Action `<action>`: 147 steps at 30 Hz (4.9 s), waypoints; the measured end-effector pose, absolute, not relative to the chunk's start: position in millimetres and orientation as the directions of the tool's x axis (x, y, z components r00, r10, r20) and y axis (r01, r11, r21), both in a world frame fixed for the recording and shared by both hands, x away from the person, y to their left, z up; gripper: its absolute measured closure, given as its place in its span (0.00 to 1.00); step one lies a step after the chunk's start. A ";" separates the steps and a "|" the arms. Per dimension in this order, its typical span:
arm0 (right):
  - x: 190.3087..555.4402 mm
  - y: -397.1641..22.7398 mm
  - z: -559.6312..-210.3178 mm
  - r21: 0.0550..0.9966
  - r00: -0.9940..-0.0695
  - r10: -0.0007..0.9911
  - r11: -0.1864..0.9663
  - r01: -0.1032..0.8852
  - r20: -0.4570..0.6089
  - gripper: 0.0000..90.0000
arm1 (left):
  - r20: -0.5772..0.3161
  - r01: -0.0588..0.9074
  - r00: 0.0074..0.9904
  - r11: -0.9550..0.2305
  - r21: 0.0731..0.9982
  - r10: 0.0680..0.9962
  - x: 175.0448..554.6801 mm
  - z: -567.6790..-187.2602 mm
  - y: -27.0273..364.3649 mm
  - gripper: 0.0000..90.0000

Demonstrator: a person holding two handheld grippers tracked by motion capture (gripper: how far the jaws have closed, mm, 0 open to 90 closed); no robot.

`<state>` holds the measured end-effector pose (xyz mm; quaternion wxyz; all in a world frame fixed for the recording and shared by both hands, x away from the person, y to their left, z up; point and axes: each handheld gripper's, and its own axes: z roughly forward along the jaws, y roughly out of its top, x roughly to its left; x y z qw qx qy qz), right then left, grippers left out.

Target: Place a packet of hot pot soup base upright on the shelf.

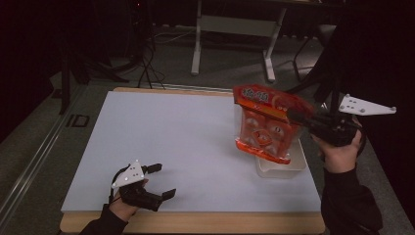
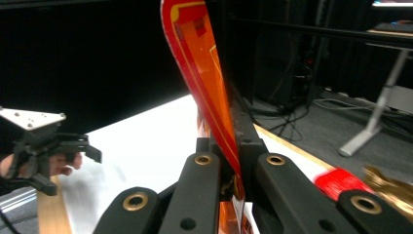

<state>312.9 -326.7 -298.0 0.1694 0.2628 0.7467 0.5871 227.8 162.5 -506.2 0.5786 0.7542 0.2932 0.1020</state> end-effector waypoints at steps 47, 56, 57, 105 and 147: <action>332.7 -373.0 -373.3 0.919 -0.678 0.726 0.182 0.350 0.114 1.00 | -0.192 0.337 0.808 -0.170 0.926 0.557 229.7 -512.7 159.7 0.02; 334.7 -374.2 -397.3 0.890 -0.659 0.744 0.220 0.399 0.112 1.00 | -0.189 0.339 0.809 -0.179 0.924 0.557 230.1 -513.2 159.1 0.02; 334.4 -374.0 -397.1 0.891 -0.654 0.749 0.219 0.397 0.107 1.00 | -0.190 0.338 0.809 -0.177 0.924 0.556 229.9 -513.2 159.2 0.02; 294.3 -282.9 -342.3 0.950 -0.809 0.573 0.161 0.267 0.130 0.15 | -0.212 0.351 0.801 -0.152 0.924 0.560 231.5 -515.6 163.4 0.02; 279.5 -229.8 -455.6 0.870 -0.862 0.487 0.353 0.343 0.142 0.15 | -0.203 0.345 0.806 -0.162 0.924 0.556 230.9 -515.9 163.2 0.02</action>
